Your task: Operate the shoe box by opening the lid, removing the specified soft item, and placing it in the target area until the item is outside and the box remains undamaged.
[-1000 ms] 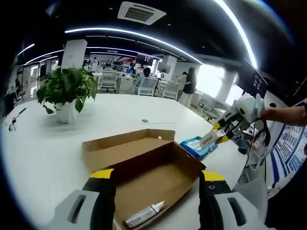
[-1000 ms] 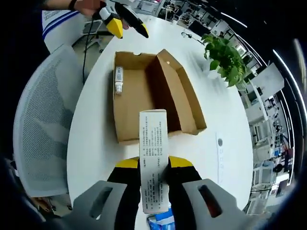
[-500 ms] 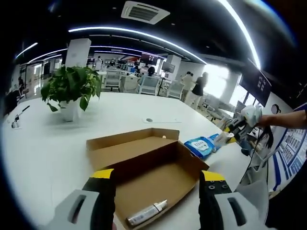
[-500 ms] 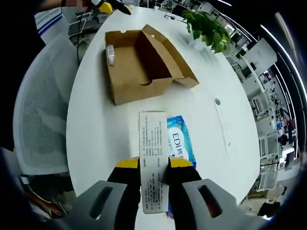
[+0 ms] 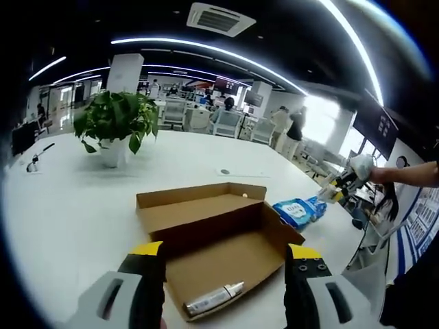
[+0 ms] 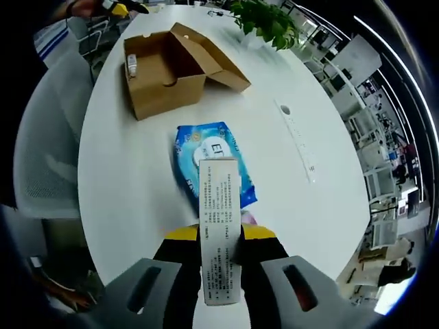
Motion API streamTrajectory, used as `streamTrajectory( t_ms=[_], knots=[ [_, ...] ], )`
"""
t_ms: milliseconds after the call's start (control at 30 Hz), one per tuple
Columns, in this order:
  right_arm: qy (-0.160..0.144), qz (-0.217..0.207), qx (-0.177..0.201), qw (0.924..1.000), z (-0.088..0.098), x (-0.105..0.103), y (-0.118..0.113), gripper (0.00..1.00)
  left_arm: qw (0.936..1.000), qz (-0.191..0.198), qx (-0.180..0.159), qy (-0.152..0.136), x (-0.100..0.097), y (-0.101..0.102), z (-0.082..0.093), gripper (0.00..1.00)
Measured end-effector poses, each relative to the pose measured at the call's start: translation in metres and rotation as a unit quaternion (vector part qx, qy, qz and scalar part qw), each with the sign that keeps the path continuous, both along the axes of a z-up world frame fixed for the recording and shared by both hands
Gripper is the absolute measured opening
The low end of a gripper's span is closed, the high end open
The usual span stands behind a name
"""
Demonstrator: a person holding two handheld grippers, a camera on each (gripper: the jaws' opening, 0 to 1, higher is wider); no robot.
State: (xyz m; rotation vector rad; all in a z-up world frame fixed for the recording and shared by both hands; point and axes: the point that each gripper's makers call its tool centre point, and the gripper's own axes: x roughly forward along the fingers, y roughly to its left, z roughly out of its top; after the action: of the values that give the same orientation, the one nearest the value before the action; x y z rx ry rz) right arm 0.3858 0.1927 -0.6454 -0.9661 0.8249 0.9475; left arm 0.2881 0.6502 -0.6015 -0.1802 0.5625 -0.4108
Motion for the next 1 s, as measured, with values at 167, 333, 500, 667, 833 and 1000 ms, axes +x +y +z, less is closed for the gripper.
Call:
streamTrajectory(
  t_ms=[167, 333, 500, 667, 833, 1000],
  knots=[
    [0.0, -0.007, -0.008, 0.9999, -0.002, 0.018, -0.018, 0.18, 0.9999, 0.011, 0.002, 0.001, -0.006, 0.002, 0.001, 0.72],
    [0.0, -0.014, -0.014, 0.9998, -0.006, 0.038, -0.029, 0.18, 0.9998, 0.022, 0.002, 0.003, -0.009, 0.007, 0.001, 0.72],
    [-0.001, -0.001, -0.043, 0.9991, -0.017, 0.059, -0.041, 0.18, 0.9995, 0.032, 0.003, 0.004, -0.012, 0.009, 0.002, 0.72],
    [-0.011, 0.048, -0.108, 0.9929, -0.037, 0.087, -0.057, 0.18, 0.9992, 0.04, 0.003, 0.004, -0.012, 0.012, 0.003, 0.72],
    [-0.004, 0.062, -0.122, 0.9906, -0.053, 0.098, -0.055, 0.18, 0.9989, 0.046, 0.006, 0.005, -0.014, 0.012, 0.006, 0.72],
    [0.006, 0.096, -0.147, 0.9844, -0.069, 0.106, -0.057, 0.18, 0.9984, 0.055, 0.007, 0.007, -0.016, 0.016, 0.007, 0.72]
  ],
)
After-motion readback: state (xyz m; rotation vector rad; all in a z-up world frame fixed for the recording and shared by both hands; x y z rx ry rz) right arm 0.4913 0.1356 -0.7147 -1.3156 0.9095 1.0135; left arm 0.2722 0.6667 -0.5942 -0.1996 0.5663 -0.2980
